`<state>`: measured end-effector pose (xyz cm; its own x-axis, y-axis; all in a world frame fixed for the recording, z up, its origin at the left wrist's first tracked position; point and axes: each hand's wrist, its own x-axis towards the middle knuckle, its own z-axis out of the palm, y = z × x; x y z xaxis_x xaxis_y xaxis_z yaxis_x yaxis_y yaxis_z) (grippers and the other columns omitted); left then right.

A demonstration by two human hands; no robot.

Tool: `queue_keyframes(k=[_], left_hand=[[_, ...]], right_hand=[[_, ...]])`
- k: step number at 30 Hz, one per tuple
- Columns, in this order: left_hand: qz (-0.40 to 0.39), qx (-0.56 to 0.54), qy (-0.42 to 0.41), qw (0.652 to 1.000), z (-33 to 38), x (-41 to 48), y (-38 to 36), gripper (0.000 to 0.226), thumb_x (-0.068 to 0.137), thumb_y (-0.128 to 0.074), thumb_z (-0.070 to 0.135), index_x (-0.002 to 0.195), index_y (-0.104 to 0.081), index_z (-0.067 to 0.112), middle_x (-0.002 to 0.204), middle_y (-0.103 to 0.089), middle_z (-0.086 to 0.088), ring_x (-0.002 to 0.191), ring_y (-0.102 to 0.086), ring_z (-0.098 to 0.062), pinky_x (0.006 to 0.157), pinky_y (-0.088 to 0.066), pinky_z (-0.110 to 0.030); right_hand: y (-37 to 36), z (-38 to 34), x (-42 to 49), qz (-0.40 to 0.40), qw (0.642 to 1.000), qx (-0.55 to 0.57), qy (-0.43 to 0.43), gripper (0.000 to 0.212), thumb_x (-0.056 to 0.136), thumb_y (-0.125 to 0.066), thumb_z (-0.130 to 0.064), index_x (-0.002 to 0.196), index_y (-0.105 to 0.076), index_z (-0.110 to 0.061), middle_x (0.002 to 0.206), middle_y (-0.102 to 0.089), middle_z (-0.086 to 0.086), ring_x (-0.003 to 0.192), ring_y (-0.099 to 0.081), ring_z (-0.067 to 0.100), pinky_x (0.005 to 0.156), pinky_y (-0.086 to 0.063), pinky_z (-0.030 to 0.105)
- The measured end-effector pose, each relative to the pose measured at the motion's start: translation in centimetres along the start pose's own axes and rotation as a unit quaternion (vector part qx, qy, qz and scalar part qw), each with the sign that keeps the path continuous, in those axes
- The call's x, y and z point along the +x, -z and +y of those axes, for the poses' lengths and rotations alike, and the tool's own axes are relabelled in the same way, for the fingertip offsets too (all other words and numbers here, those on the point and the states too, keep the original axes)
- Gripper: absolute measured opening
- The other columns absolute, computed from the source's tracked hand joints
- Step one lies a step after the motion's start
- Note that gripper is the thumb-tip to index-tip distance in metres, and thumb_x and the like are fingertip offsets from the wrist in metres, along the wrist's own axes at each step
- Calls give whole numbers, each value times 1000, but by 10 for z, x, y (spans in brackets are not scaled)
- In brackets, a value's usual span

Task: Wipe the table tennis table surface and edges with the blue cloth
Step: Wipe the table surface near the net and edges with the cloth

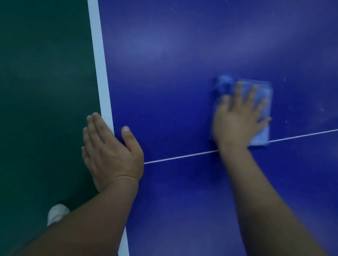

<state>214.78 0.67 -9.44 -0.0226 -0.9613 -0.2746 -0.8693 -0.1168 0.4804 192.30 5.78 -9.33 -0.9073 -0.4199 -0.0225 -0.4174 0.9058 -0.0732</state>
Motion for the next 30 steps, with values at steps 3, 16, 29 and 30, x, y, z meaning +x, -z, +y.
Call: queue_keyframes(k=[3, 16, 29, 30], left_hand=[[-1, 3, -5, 1000, 3, -1, 1, 74, 97, -25, 48, 160, -10, 12, 168, -15, -9, 153, -18, -30, 121, -19, -51], [-5, 16, -16, 1000, -1, 3, 1, 76, 95, -21, 50, 160, -14, 12, 166, -21, -8, 151, -24, -30, 117, -29, -52], [-6, 37, -13, 999, -1, 1, -2, 74, 96, -25, 47, 160, -15, 10, 166, -23, -8, 152, -23, -30, 120, -24, -51], [-2, 38, -12, 999, -1, 1, -3, 74, 96, -24, 47, 160, -15, 10, 165, -24, -9, 152, -23, -30, 120, -24, -51]], right_hand=[[-10, -30, -62, -14, 940, 7, 339, 53, 102, -33, -47, 153, -38, -34, 164, -28, 1, 153, -18, 35, 118, -13, 66], [-12, -77, -14, -52, 784, -12, 618, 51, 102, -36, -46, 151, -42, -32, 162, -33, 3, 151, -22, 36, 117, -17, 63], [-15, -150, -13, -47, 869, 26, 491, 55, 100, -31, -49, 152, -40, -34, 164, -29, 2, 152, -18, 36, 119, -12, 62], [-15, -147, -23, -52, 842, 31, 536, 53, 100, -34, -48, 150, -44, -33, 162, -33, 2, 151, -22, 36, 119, -14, 61]])
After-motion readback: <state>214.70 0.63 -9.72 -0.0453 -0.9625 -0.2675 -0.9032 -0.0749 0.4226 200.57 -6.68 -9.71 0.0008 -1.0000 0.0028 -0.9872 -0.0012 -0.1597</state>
